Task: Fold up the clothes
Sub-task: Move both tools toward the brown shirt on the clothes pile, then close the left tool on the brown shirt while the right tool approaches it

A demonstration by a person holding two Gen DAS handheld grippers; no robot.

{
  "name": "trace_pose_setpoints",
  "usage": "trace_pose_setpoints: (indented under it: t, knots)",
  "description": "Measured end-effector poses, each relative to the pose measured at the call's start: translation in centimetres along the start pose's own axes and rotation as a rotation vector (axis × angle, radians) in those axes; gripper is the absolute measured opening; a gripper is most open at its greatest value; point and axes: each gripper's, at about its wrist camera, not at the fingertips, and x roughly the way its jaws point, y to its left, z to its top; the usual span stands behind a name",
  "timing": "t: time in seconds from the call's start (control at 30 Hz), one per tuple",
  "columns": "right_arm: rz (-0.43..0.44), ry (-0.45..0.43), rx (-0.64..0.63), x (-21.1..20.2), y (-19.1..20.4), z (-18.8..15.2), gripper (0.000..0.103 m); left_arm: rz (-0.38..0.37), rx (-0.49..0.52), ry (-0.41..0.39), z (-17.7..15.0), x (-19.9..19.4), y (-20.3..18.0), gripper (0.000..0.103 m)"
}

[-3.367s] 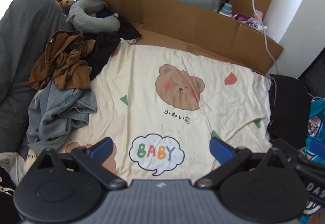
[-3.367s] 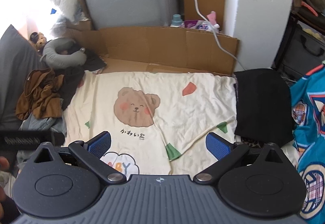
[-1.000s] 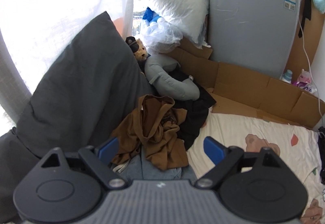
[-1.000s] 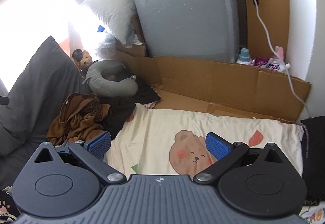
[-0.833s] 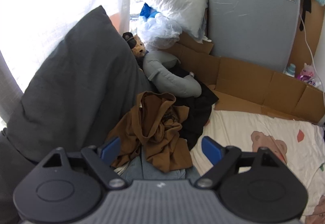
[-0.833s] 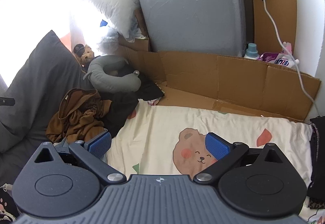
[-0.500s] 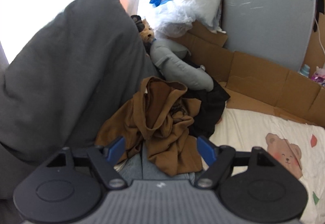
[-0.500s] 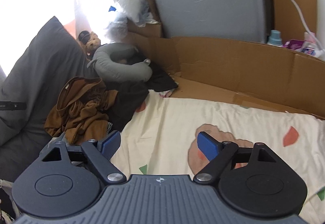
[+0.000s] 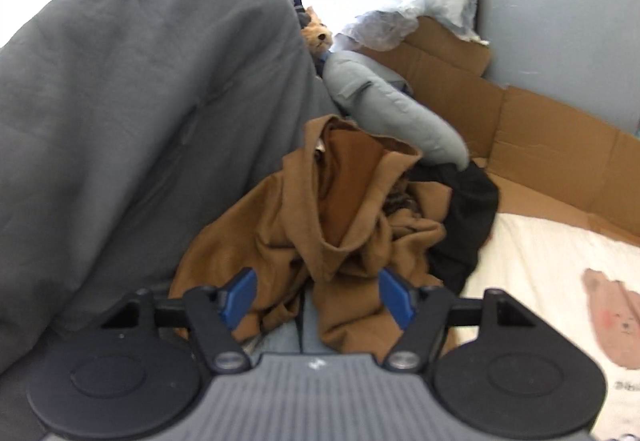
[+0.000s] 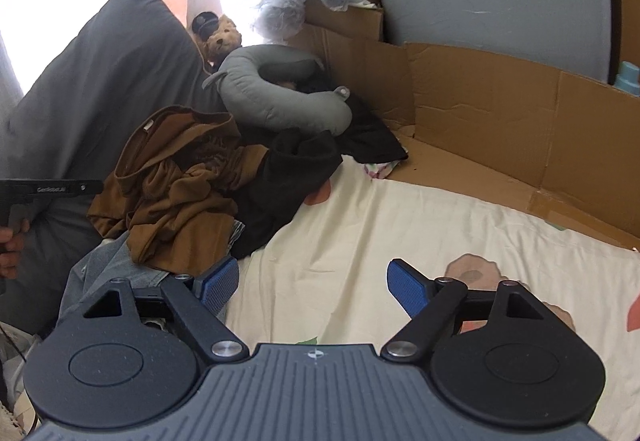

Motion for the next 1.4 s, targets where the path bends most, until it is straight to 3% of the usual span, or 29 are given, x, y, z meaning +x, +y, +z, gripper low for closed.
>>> trace_pose_setpoints:
  t: [0.03,0.23,0.37,0.5,0.6,0.73,1.0,1.4]
  knots:
    - [0.003,0.008,-0.001,0.8,0.1,0.0,0.077,0.001,0.007,0.001,-0.1,0.7,0.0,0.050]
    - [0.018,0.057,-0.009,5.6,1.0,0.0,0.069,-0.014,0.006,-0.012,-0.7,3.4,0.0,0.050]
    - [0.022,0.065,-0.031,8.1,2.0,0.6,0.069,-0.036,-0.012,-0.020,-0.8,4.8,0.2,0.049]
    - [0.028,0.065,-0.048,9.6,3.1,1.8,0.069,-0.038,-0.025,-0.024,-0.6,6.2,0.3,0.040]
    - [0.031,0.061,-0.061,10.3,3.9,2.5,0.069,-0.059,-0.079,-0.038,-0.6,6.4,0.7,0.018]
    - [0.041,0.057,-0.076,10.5,4.9,3.2,0.069,-0.058,-0.120,-0.087,-1.1,4.4,1.7,0.011]
    - [0.062,0.047,-0.134,10.7,6.9,4.0,0.069,-0.050,-0.179,-0.130,-2.7,-1.3,5.2,0.009]
    - [0.113,0.057,-0.199,11.6,9.5,4.1,0.068,0.066,-0.258,-0.124,-6.1,-6.5,10.3,0.009]
